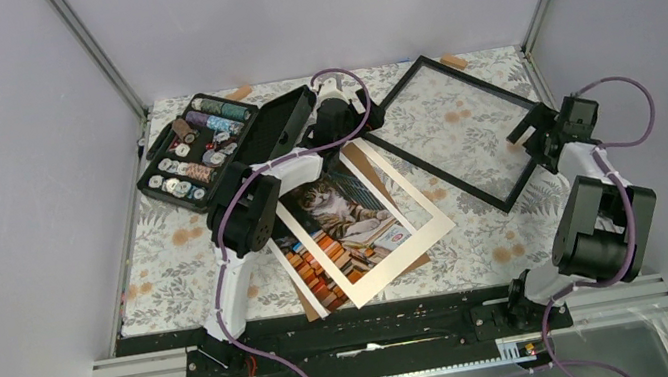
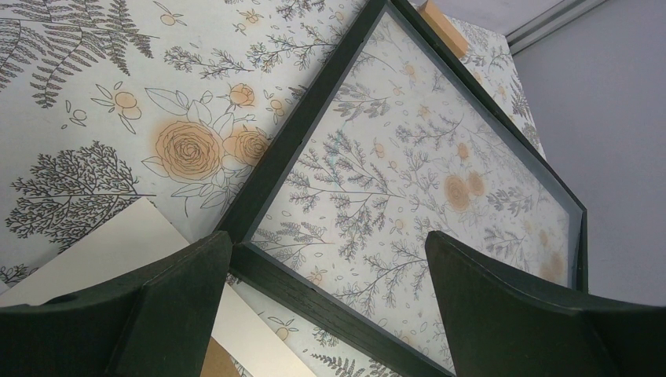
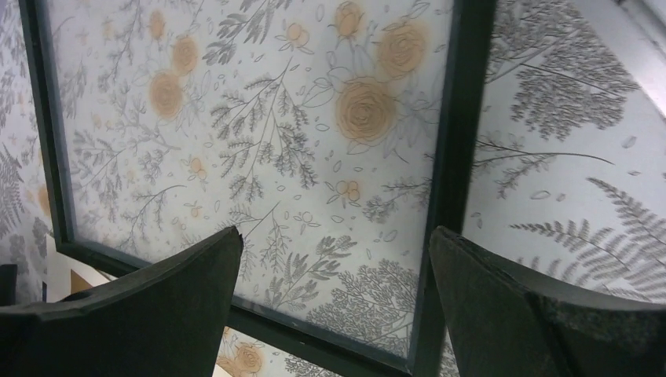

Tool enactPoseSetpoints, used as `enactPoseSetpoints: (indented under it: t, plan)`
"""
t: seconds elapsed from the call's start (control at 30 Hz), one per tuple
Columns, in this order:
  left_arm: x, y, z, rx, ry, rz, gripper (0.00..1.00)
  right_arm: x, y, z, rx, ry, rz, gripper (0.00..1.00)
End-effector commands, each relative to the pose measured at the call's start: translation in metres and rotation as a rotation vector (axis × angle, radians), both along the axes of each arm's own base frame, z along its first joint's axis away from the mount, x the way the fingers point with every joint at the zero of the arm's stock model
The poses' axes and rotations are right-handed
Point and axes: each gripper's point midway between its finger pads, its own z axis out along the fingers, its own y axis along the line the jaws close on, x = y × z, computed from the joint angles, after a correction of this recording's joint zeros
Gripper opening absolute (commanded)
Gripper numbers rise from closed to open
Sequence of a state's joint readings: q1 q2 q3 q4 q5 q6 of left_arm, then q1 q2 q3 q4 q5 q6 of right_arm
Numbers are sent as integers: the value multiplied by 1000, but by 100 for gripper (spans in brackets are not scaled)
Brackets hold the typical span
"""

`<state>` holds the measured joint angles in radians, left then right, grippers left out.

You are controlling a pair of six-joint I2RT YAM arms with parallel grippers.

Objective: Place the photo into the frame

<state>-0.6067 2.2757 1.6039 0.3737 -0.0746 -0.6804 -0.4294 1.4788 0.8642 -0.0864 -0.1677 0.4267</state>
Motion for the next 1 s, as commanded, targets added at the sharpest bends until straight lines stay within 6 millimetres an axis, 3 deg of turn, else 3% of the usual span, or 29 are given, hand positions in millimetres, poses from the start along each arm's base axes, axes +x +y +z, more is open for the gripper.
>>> enactPoseSetpoints:
  t: [0.0,0.07,0.13,0.27,0.4,0.5,0.63,0.73,0.87,0.97]
  plan:
    - [10,-6,20,-26,-58,-11,99,21,22,-4,31,-44,87,96]
    - [9,-9,18,-30,-53,-18,99,35,33,1,-24,-42,115,96]
    - [9,-14,16,-33,-47,-31,99,50,30,7,-71,-42,85,96]
    - [5,-29,18,-15,-52,-55,99,67,-2,16,-163,-13,-51,97]
    - [-1,-45,22,-13,-56,-78,99,72,-28,5,-252,100,-111,98]
    - [-8,-59,27,-13,-51,-102,99,75,-38,-1,-271,137,-130,99]
    - [-32,-76,27,22,-29,-163,99,84,-50,-1,-291,145,-163,99]
    - [-53,-80,27,45,-16,-207,99,74,-53,-3,-297,181,-190,99]
    - [-74,-82,33,40,18,-232,99,47,-47,-14,-273,207,-234,97]
    - [-93,-84,41,24,34,-266,99,30,-26,-17,-175,201,-212,83]
